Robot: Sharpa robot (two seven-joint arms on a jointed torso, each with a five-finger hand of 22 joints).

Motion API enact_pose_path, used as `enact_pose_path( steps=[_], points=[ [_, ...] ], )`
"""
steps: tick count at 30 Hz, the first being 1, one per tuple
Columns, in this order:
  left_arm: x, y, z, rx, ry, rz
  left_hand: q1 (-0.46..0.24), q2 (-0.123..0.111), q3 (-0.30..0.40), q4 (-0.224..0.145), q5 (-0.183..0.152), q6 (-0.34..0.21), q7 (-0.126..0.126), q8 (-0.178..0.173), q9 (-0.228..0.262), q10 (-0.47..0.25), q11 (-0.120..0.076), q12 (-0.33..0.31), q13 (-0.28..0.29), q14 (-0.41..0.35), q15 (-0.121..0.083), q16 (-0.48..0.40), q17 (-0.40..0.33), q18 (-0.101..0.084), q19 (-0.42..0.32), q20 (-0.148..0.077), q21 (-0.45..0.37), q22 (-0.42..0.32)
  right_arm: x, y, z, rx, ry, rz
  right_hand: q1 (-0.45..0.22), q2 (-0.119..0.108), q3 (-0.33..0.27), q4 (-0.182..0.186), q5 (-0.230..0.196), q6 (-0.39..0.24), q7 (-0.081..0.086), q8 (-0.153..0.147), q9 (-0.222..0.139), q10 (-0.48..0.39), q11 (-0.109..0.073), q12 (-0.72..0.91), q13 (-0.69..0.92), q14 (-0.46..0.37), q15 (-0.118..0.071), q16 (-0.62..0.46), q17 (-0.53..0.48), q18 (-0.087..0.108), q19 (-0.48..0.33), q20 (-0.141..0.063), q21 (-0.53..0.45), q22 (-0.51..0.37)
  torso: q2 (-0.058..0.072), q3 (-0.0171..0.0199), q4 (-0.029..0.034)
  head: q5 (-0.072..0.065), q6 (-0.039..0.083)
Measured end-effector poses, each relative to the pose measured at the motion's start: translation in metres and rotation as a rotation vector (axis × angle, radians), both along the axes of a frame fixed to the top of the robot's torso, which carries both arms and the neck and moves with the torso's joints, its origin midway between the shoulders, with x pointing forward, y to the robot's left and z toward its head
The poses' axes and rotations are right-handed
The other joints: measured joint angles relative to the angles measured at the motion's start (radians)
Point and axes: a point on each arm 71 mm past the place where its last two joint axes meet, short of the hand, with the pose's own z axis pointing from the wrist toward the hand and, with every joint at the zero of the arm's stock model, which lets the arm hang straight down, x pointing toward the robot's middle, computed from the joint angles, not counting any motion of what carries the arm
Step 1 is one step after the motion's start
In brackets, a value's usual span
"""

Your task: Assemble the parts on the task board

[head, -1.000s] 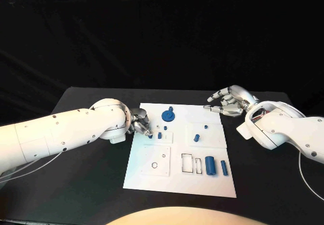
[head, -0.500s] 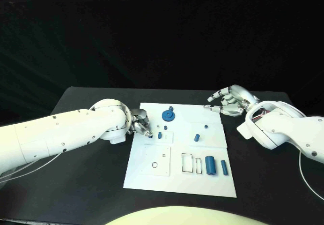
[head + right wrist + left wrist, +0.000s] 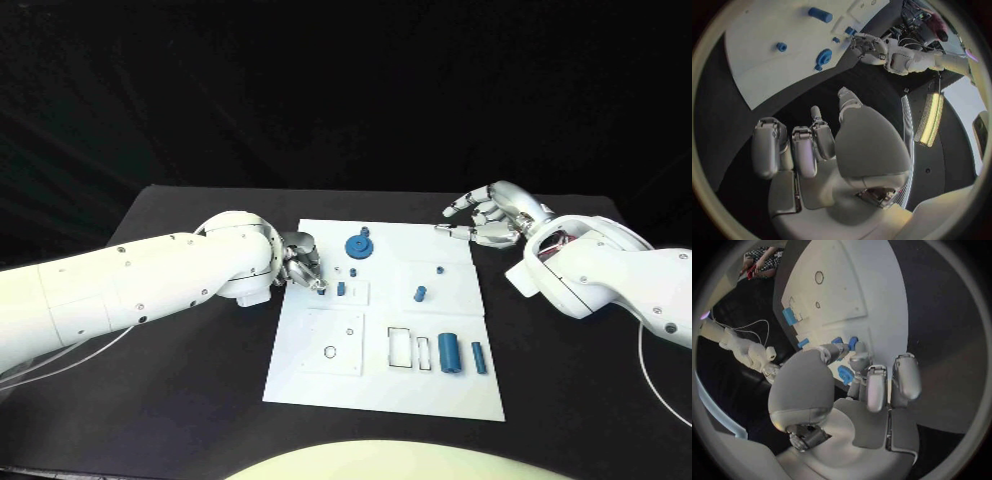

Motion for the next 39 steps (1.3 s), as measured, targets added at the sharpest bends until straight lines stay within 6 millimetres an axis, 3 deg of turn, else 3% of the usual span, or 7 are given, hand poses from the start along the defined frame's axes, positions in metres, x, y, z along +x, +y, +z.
enact_pose_path(
  steps=[17,18,24,26,32,35,39],
  points=[
    [0.003,0.0,-0.004,-0.001,0.016,0.008,-0.036,0.002,0.001,-0.001,-0.005,0.005,-0.002,0.0,0.0,0.0,0.0,-0.007,-0.014,0.0,0.0,0.0,0.0,0.0,0.0,0.0,0.0,-0.002,0.0,-0.001,0.0,-0.001,0.0,-0.002,0.0,0.0,0.0,0.0,0.0,0.0,0.0,0.008,-0.001,0.0,0.0,0.0,0.0,0.0,0.0,0.0,0.0,0.0,0.0,0.0,0.0,0.0,0.0,0.0011,0.0,-0.005,-0.005],
    [0.003,0.0,-0.004,-0.002,0.017,0.008,-0.04,0.0,0.031,-0.031,-0.01,0.005,-0.002,0.0,0.0,0.0,0.0,-0.008,-0.015,0.0,0.0,0.0,0.0,0.0,0.0,0.0,0.0,-0.003,0.0,-0.001,0.0,-0.001,0.0,-0.002,0.0,0.0,0.0,0.0,0.0,0.0,0.0,0.008,-0.001,0.0,0.0,0.0,0.0,0.0,0.0,0.0,0.0,0.0,0.0,0.0,0.0,0.0,-0.001,0.0011,0.0001,-0.005,-0.005],
    [0.003,0.001,-0.005,-0.005,0.021,0.013,-0.12,-0.013,0.04,-0.083,-0.021,0.0,-0.012,-0.033,-0.015,-0.007,-0.002,-0.033,-0.047,0.004,-0.004,-0.005,0.0,0.0,0.0,0.0,-0.011,-0.02,0.0,-0.001,0.0,-0.001,0.0,-0.002,0.0,0.0,0.0,0.0,0.0,0.0,0.0,0.008,-0.001,0.0,0.0,0.0,0.0,0.0,0.0,0.0,0.0,0.0,0.0,0.0,0.0,0.0,-0.001,0.0007,0.0002,-0.006,-0.003],
    [0.003,0.003,-0.005,-0.005,0.021,0.018,-0.156,-0.019,-0.016,-0.043,-0.02,0.002,-0.017,-0.044,-0.024,-0.023,0.004,-0.045,-0.063,0.004,-0.004,-0.008,0.0,0.0,-0.005,0.001,-0.019,-0.028,0.0,-0.001,0.0,-0.001,0.0,-0.003,-0.004,0.004,0.0,0.0,0.0,0.0,0.0,0.008,-0.001,0.0,0.0,0.0,0.0,0.0,0.0,0.0,0.0,0.0,0.0,0.0,0.0,0.0,-0.001,0.0006,0.0002,-0.006,-0.001],
    [0.003,0.007,-0.005,-0.013,0.022,0.031,-0.141,-0.027,-0.206,0.059,-0.019,-0.014,0.003,-0.06,-0.03,-0.073,0.015,-0.086,-0.127,0.004,-0.004,-0.014,0.0,0.0,-0.019,0.007,-0.035,-0.051,0.0,-0.002,0.0,-0.001,0.0,-0.003,-0.004,0.004,0.0,0.0,0.0,0.0,0.0,0.008,-0.001,0.0,0.0,0.0,0.0,0.0,0.0,0.0,0.0,0.0,0.0,0.0,-0.006,0.0,0.0,0.0005,-0.0004,-0.007,0.002],
    [0.004,0.009,-0.003,-0.024,0.02,0.043,-0.13,-0.025,-0.253,0.082,-0.019,-0.045,0.019,-0.073,-0.035,-0.132,0.027,-0.149,-0.22,0.002,0.009,-0.018,0.0,0.0,-0.038,0.016,-0.052,-0.076,0.0,-0.002,0.0,0.0,0.0,-0.003,-0.004,0.004,0.0,0.0,0.0,0.0,0.0,0.008,-0.001,0.0,0.0,0.0,0.0,0.0,0.0,0.0,0.001,0.0,0.0,0.0,-0.006,0.0,0.0,0.0005,-0.0009,-0.008,0.002],
    [0.005,0.012,-0.001,-0.043,0.01,0.067,-0.13,-0.025,-0.286,0.087,-0.019,-0.056,0.023,-0.08,-0.036,-0.154,0.036,-0.17,-0.256,0.005,0.013,-0.024,0.0,0.0,-0.047,0.018,-0.058,-0.094,0.0,-0.002,0.0,0.0,0.0,-0.003,-0.004,0.004,0.0,0.0,0.0,0.0,0.0,0.008,-0.001,0.0,0.0,0.0,0.0,0.0,0.0,0.0,0.001,0.0,0.0,0.0,-0.006,0.0,0.0,0.0005,-0.001,-0.009,0.002]
  ],
)
